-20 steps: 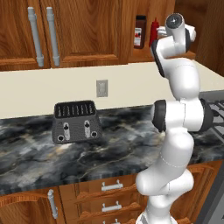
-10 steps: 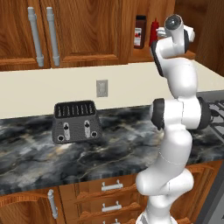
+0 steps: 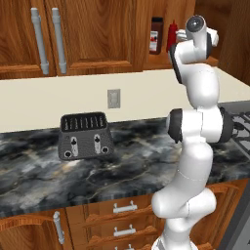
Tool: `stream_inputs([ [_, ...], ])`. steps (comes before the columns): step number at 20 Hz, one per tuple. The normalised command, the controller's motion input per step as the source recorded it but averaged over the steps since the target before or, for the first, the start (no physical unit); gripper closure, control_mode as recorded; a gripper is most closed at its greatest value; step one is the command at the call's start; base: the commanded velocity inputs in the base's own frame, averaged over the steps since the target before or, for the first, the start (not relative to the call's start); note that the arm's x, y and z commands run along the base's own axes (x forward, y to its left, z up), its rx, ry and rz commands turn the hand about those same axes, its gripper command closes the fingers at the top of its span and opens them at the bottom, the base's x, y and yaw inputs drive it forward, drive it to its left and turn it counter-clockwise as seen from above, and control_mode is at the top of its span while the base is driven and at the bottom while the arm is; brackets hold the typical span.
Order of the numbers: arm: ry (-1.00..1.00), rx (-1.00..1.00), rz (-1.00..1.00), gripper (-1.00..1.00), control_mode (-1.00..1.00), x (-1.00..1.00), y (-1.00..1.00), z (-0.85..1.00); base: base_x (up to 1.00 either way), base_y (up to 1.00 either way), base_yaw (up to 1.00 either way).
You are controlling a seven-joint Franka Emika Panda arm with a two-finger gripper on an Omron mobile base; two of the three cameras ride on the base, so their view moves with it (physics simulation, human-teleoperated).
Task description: Collect the paprika, ketchup, and shaker from the cabinet and place them next to the stove.
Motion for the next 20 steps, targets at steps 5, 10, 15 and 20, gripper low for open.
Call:
stream_inputs([
  [5, 0.00, 0.00, 0.00, 1.00, -1.00, -0.03, 0.00, -0.03, 0.00, 0.00, 0.00],
  [10, -0.05, 0.00, -0.01, 1.00, -1.00, -0.40, 0.00, -0.08, 0.00, 0.00, 0.00],
  [15, 0.00, -0.01, 0.00, 1.00, -1.00, -0.56, 0.67, 0.00, 0.00, 0.00, 0.00],
  [20, 0.00, -0.01, -0.05, 1.00, -1.00, -0.51, 0.86, 0.00, 0.00, 0.00, 0.00],
])
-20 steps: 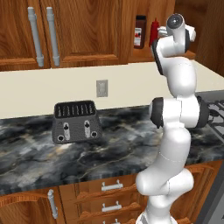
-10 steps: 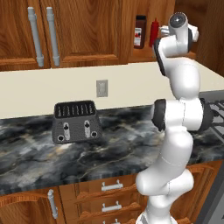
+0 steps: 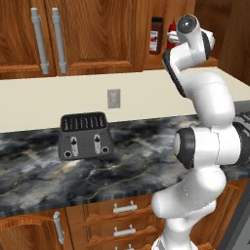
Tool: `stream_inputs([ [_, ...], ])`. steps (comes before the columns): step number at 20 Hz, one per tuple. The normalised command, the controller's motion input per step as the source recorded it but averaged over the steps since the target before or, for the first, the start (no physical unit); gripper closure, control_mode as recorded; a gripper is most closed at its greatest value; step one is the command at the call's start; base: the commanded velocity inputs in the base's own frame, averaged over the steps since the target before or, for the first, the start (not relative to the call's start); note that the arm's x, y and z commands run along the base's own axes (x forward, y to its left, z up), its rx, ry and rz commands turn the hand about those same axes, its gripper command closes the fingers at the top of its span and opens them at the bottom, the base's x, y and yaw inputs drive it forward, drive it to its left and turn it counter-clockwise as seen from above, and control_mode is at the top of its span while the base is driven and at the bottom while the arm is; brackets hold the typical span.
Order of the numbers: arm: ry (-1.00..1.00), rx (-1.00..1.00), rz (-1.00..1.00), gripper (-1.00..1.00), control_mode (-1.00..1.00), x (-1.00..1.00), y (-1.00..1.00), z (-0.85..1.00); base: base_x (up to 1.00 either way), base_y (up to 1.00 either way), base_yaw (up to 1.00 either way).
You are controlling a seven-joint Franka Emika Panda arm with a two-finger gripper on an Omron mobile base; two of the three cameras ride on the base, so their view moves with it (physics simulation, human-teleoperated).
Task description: Collect the paprika, ketchup, and shaker from the cabinet and place them next to the stove.
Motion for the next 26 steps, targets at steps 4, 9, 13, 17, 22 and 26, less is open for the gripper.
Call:
stream_inputs([
  [4, 0.00, 0.00, -0.19, 1.00, -1.00, -0.85, 0.51, -0.08, 0.00, 0.00, 0.00],
  [9, 0.01, 0.00, -0.29, 1.00, -1.00, -0.81, -0.05, -0.55, 0.00, 0.00, 0.00],
  [13, 0.02, 0.03, -0.27, 1.00, -1.00, -0.49, -0.51, -0.86, 0.00, 0.00, 0.00],
  [17, 0.00, 0.03, -0.15, 1.00, -1.00, -0.09, -0.47, -0.95, 0.00, 0.00, 0.00],
  [22, 0.02, 0.00, -0.01, 1.00, -1.00, 0.16, -0.50, -0.95, 0.00, 0.00, 0.00],
  [26, 0.01, 0.00, 0.00, 1.00, -1.00, 0.32, -0.65, -0.86, 0.00, 0.00, 0.00],
])
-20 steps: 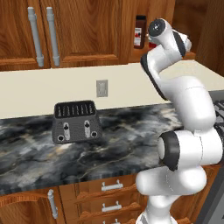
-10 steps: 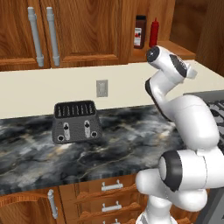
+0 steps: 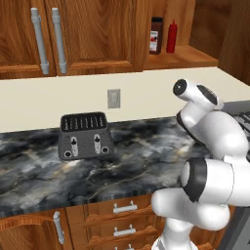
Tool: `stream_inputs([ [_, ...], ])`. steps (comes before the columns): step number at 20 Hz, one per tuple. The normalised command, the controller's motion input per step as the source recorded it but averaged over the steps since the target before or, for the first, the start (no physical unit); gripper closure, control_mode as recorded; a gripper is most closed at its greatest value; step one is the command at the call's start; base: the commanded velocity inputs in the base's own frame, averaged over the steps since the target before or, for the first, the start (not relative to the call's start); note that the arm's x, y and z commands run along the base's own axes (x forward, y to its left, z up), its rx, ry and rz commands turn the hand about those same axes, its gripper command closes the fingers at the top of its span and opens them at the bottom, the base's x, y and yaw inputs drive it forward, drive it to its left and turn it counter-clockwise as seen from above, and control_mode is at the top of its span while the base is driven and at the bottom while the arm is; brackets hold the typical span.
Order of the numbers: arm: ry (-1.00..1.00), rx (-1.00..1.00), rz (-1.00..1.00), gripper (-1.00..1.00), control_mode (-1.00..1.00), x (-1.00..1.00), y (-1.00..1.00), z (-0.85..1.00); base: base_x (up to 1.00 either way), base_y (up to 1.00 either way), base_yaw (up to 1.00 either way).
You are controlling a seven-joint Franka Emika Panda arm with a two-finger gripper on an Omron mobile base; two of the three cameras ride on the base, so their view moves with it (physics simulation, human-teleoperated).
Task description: Collect the paprika, ketchup, and shaker from the cabinet and place them next to the stove.
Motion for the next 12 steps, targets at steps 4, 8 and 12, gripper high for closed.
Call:
stream_inputs([
  [4, 0.00, 0.01, 0.00, 1.00, -1.00, 0.35, -0.69, -0.83, 0.00, 0.00, 0.00],
  [8, 0.00, 0.04, 0.00, 1.00, -1.00, 0.37, -0.52, -0.70, 0.00, 0.00, 0.00],
  [12, 0.00, 0.08, 0.00, 1.00, -1.00, 0.33, -0.42, -0.69, 0.00, 0.00, 0.00],
])
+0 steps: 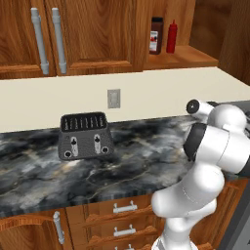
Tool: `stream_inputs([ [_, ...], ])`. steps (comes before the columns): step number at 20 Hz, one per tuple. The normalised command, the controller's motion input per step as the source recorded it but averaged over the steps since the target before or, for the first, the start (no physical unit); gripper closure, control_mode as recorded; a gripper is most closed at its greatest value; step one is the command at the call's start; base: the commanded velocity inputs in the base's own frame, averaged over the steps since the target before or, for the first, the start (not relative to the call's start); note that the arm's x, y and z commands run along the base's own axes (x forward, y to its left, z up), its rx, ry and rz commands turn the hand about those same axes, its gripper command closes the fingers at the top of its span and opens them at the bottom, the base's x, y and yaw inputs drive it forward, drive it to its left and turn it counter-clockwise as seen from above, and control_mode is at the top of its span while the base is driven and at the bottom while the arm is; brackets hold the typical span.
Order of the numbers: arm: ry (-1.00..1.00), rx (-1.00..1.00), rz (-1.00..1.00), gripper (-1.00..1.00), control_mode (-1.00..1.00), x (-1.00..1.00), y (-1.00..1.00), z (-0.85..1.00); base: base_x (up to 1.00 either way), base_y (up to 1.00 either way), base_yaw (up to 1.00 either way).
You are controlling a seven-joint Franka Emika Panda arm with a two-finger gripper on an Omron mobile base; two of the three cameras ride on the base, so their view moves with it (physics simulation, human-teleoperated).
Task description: Collect the paprika, ketchup, and shaker from the cabinet and place them next to the stove.
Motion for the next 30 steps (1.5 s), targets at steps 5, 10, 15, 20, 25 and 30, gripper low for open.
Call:
stream_inputs([
  [5, -0.11, 0.01, 0.00, 1.00, -1.00, 0.32, -0.21, -0.56, 0.00, 0.00, 0.00],
  [10, -0.08, 0.00, 0.00, 1.00, -1.00, 0.36, -0.16, -0.52, 0.00, 0.00, 0.00],
  [15, 0.00, 0.00, 0.00, 1.00, -1.00, 0.32, -0.08, -0.35, 0.00, 0.00, 0.00],
  [20, 0.00, -0.01, 0.00, 1.00, -1.00, 0.26, -0.02, -0.52, 0.00, 0.00, 0.00],
  [25, -0.08, 0.00, 0.00, 1.00, -1.00, 0.07, 0.01, -0.50, 0.00, 0.00, 0.00],
  [30, -0.16, 0.00, 0.00, 1.00, -1.00, 0.06, 0.00, -0.45, 0.00, 0.00, 0.00],
])
